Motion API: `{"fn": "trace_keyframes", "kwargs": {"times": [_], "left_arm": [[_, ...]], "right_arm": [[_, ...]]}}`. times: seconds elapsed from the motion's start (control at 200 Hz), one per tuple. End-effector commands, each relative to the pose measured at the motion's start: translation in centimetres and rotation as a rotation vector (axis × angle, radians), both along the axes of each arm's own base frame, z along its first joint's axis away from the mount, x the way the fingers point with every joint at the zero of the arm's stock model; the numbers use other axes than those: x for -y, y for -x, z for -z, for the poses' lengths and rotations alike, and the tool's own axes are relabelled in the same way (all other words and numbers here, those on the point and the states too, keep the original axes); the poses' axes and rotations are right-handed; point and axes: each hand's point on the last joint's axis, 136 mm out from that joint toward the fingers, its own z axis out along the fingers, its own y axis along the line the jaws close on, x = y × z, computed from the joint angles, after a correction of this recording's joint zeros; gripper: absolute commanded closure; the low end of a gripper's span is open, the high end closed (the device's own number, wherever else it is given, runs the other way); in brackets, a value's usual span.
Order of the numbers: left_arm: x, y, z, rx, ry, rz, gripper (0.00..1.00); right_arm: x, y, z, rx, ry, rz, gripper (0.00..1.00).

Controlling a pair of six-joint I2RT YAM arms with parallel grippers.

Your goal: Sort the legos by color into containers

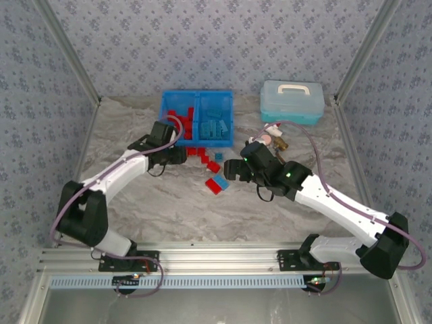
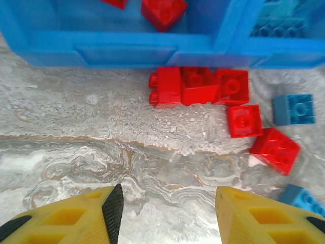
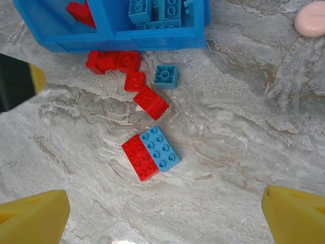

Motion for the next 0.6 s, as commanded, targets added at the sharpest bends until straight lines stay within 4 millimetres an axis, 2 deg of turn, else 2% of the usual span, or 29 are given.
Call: {"fn": "trace_keyframes", "kwargs": {"times": [0.0, 0.14, 0.29, 0.455, 0.595], "left_arm": [[1.2, -3.0, -0.2, 0.092, 0.009, 0.019, 0.49], [1.6, -4.8, 2.8, 0.057, -0.052, 0.04, 0.5], [1.8, -6.1, 5.1, 0.038, -0.082, 0.036, 0.5], [2.1, -7.0, 6.3, 0.029, -0.097, 0.041, 0.5], [2.2, -7.6, 6.4, 0.038, -0.102, 0.043, 0.5]], "right_arm": [[0.1, 0.0, -0.3, -0.003, -0.023, 0.017, 0.0], [0.7, 0.3, -0.4, 0.001, -0.011, 0.026, 0.0], [1.3, 0.4, -0.7, 0.011, -0.005, 0.037, 0.01], [1.5, 0.5, -0.6, 0.008, -0.002, 0.042, 0.0], [1.7, 0.5, -0.6, 0.007, 0.0, 0.046, 0.0]]}}
